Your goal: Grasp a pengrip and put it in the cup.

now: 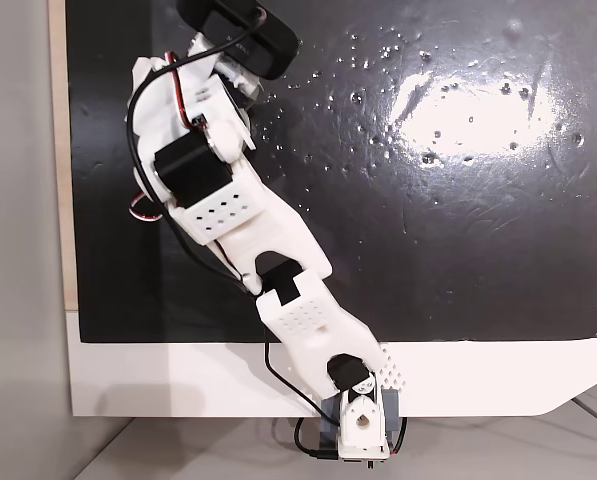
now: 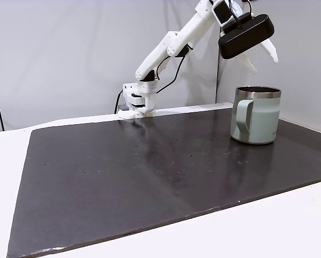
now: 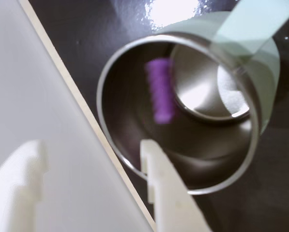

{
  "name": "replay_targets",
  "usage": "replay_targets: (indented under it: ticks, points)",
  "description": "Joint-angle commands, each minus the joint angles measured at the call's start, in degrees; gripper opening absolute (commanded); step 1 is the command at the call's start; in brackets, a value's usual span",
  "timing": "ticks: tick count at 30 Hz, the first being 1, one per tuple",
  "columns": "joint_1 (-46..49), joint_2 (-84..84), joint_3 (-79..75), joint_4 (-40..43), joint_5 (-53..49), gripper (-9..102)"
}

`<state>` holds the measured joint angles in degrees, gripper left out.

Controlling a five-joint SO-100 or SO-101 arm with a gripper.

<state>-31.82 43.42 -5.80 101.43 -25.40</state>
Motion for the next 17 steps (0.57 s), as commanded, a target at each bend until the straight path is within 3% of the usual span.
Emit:
replay_targets:
  ticks: [1, 17]
  points:
    - [0.0, 1.1, -3.4, 0.4, -0.7, 22]
    - [1.1, 1.1, -4.7, 1.3, -2.2, 22]
